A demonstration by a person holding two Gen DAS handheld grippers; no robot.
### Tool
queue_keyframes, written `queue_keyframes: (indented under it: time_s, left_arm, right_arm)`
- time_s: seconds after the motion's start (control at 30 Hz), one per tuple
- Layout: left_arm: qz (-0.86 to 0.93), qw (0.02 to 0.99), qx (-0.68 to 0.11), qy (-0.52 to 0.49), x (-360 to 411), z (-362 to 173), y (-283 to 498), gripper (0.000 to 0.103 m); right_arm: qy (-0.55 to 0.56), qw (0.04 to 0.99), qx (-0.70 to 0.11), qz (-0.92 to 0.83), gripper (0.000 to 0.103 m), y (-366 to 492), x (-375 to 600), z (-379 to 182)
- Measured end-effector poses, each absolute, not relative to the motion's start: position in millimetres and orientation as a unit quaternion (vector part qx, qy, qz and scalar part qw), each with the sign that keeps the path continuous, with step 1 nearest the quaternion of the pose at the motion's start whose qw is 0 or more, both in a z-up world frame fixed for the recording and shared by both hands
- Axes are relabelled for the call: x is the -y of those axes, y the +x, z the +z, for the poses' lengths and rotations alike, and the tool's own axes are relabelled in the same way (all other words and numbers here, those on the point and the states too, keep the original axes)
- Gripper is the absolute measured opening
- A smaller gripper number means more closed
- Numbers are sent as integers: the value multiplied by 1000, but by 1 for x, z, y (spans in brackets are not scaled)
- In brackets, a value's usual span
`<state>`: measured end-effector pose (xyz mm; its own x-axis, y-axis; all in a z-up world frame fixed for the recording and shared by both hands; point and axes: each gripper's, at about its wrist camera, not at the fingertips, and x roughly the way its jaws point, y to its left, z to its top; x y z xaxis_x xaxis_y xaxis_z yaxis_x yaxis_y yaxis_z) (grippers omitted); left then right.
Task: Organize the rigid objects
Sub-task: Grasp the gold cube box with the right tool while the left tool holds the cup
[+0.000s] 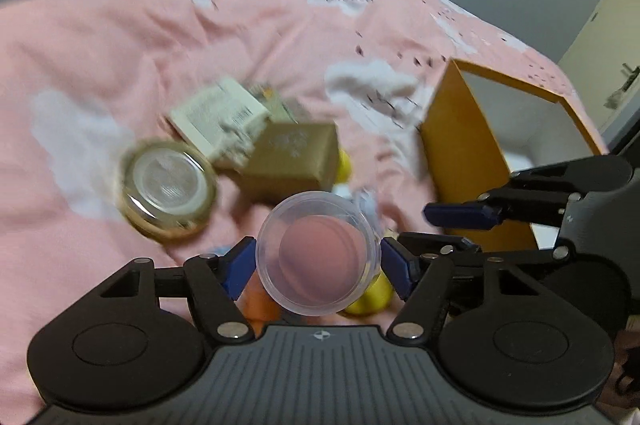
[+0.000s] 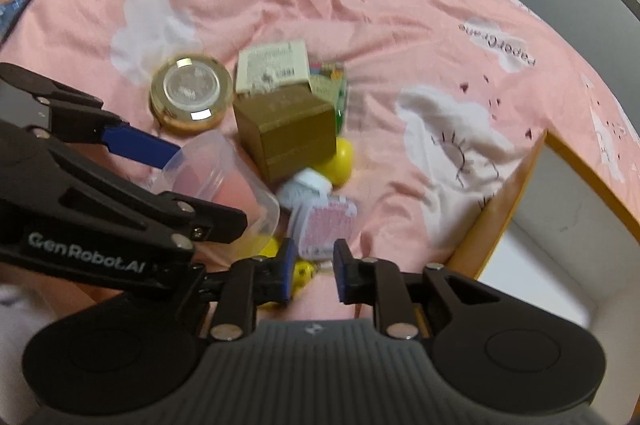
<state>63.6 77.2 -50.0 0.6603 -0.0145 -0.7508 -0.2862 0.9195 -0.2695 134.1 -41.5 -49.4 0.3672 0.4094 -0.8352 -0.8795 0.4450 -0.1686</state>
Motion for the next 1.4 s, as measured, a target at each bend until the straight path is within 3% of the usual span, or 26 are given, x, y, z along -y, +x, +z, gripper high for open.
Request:
queue_keyframes:
  time_s: [0.07,0.2,0.27,0.33,0.7,0.77,1.07,1.4]
  left_arm:
    - [94,897,-394,-179,-83,-40,60,77]
    - [125,899,-379,-181,-102,-30,56,77]
    - [137,894,-382,-190,-111,-32,57,77]
    - [146,887,-388,-205,-121,-36,60,77]
    - [135,865,-404,-264,-141,-59,70,78]
    - [133,864,-401,-273,-143,-61,69,79]
    - [129,866,-396,-278,-145,-63,69,78]
    - [129,890,-360,-249,-135,-41,61,77]
  right_arm:
    - [-316,767,-361,426,34,135,36,-43]
    - [-315,771,-338,437,45,140,20,-34]
    - [-316,770,-331,445,63,145,11,-33]
    - [-322,767,-325,451,69,150,1,-34]
    - [-357,722,-334,490,68,174,-38,-55]
    - [-350,718,-346,492,62,178,-39,-57]
    - [-315,718,-379,492,63,192,-38,-67]
    - [-295,745,-364,474,62,184,-20,-35]
